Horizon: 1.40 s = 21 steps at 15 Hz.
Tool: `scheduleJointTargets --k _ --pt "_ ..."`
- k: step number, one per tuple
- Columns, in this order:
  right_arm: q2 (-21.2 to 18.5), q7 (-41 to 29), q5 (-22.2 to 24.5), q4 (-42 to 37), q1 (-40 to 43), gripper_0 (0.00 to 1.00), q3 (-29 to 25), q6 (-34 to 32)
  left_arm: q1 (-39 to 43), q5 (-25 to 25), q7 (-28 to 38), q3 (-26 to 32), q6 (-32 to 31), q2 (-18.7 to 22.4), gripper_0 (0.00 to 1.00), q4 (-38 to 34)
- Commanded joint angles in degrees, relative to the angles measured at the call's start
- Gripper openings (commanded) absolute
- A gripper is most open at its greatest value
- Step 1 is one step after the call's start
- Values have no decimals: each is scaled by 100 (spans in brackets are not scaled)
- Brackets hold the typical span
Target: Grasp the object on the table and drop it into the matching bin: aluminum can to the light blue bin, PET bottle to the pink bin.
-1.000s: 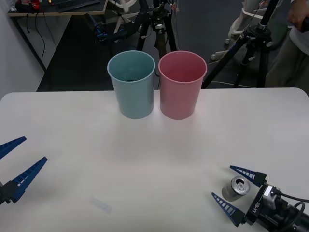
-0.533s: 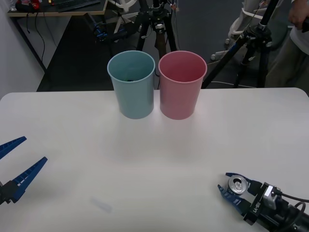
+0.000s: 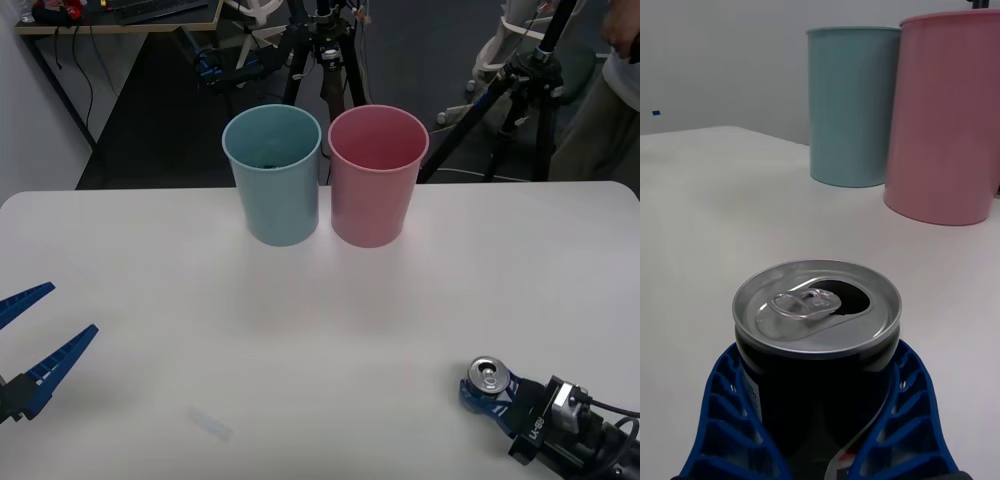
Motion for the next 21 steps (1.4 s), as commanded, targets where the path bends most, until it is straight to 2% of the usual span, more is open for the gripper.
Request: scheduleJointTargets --k 1,8,14,16,21 --pt "0 -120 -37 -200 8 0 -148 -153 0 0 0 0 0 0 100 0" --pt "-141 -1333 -54 -1510 193 0 -500 -12 0 0 0 0 0 0 100 0" --pt "-211 -2484 -37 -3101 518 0 -535 664 0 0 0 0 0 0 100 0" --pt "-211 -2932 77 -3760 650 0 -518 946 0 0 0 0 0 0 100 0" --pt "-211 -3961 403 -4832 606 0 -456 1412 0 0 0 0 0 0 100 0"
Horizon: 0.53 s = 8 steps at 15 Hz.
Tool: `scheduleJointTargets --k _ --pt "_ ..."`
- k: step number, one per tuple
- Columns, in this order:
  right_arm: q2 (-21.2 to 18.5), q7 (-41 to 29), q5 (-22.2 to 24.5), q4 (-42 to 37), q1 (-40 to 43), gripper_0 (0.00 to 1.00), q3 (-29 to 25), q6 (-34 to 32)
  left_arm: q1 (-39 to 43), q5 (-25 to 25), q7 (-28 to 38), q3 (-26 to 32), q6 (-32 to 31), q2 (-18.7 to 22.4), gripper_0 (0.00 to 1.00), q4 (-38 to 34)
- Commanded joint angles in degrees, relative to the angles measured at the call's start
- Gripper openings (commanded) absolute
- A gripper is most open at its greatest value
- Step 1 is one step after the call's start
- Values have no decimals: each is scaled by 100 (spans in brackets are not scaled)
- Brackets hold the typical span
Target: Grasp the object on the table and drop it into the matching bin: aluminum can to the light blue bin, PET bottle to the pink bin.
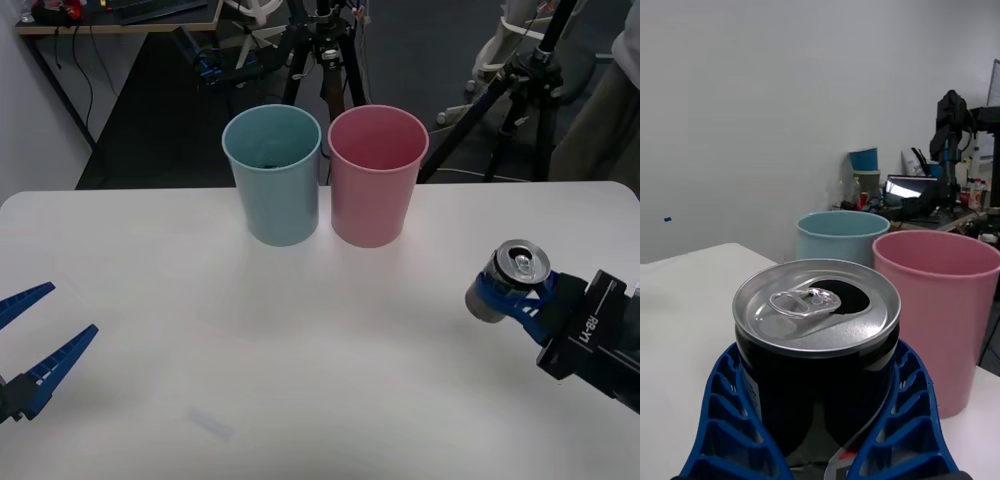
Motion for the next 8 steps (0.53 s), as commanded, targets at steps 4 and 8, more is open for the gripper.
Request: scheduleJointTargets --k 4,8 --pt "0 -1017 624 -973 -234 0 303 844 0 0 0 0 0 0 100 0" --pt "0 -1386 1292 -1122 -753 0 874 1714 0 0 0 0 0 0 100 0"
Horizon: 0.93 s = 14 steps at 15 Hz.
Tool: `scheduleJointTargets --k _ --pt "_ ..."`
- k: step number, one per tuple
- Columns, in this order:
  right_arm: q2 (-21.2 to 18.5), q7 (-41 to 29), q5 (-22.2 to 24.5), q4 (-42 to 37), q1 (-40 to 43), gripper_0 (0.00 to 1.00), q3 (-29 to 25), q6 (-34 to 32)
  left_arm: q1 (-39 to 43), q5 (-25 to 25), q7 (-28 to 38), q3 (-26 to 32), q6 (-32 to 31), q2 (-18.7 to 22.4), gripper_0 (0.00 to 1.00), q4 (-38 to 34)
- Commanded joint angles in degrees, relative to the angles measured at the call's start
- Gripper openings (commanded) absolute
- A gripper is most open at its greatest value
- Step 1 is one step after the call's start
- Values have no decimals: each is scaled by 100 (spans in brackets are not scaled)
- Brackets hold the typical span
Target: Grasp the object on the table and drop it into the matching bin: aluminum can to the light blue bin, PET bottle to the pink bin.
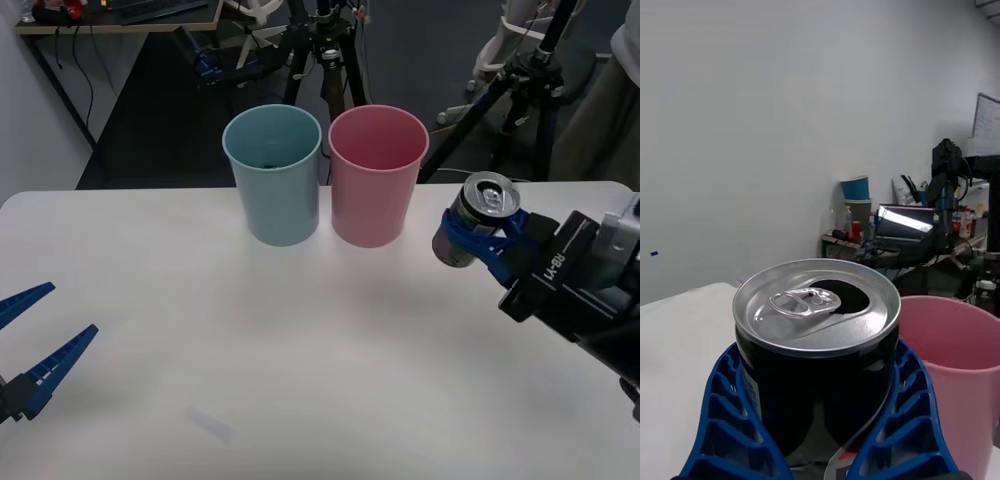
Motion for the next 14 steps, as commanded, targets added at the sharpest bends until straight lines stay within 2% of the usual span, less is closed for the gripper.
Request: scheduleJointTargets --k 1,3,8,14 --pt "0 -149 509 -22 -384 0 491 694 0 0 0 0 0 0 100 0" --pt "0 -527 879 -22 -630 0 817 1054 0 0 0 0 0 0 100 0" --pt "35 -1959 2382 22 -1307 0 1608 1828 0 0 0 0 0 0 100 0" --pt "765 -2988 3911 769 -2265 0 1889 1828 0 0 0 0 0 0 100 0"
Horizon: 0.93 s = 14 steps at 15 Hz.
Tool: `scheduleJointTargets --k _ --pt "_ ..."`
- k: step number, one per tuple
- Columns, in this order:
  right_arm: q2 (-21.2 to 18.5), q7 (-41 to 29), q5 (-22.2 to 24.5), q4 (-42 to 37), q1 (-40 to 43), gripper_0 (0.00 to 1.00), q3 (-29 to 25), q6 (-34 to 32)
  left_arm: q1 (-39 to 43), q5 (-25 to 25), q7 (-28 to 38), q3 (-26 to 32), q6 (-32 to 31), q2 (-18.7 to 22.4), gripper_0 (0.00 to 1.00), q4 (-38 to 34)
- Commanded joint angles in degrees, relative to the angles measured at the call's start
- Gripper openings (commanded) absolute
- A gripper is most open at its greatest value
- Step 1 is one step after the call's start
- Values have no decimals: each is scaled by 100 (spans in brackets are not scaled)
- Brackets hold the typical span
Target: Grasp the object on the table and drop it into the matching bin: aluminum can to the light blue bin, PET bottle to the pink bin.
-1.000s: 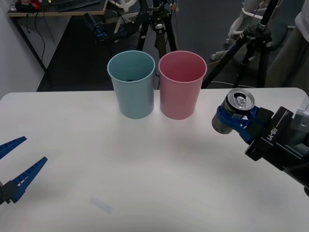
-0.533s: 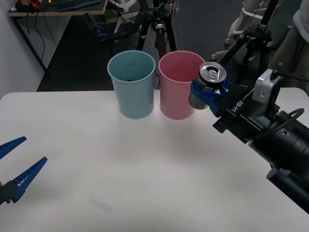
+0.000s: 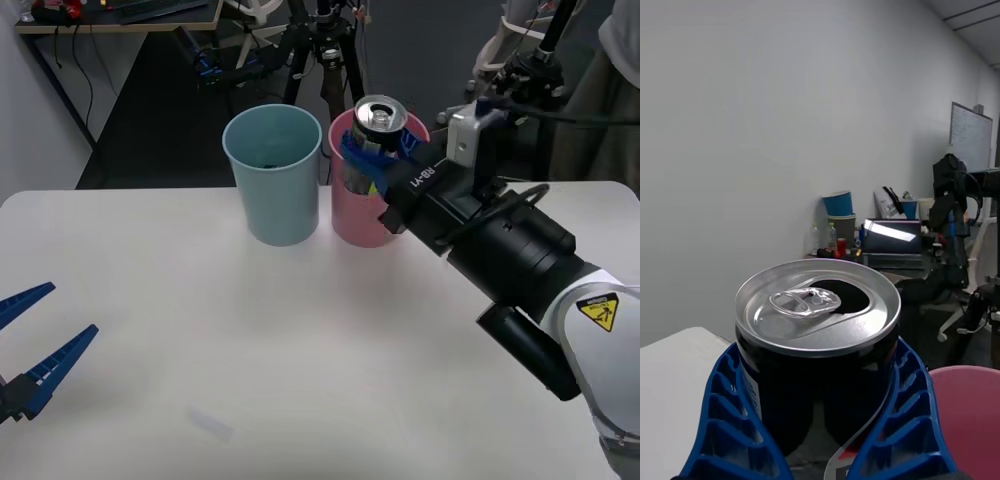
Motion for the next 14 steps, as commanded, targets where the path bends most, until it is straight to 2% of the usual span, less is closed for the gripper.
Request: scheduleJointTargets --k 1,3,5,14 --pt "368 -338 618 508 -520 0 85 -6 0 0 0 0 0 0 100 0" --pt "649 -444 952 947 -906 0 85 3 0 0 0 0 0 0 100 0" --pt "825 -488 1083 1361 -1249 0 77 64 0 0 0 0 0 0 100 0" --pt "1088 -505 1189 3602 -2963 0 244 952 0 0 0 0 0 0 100 0"
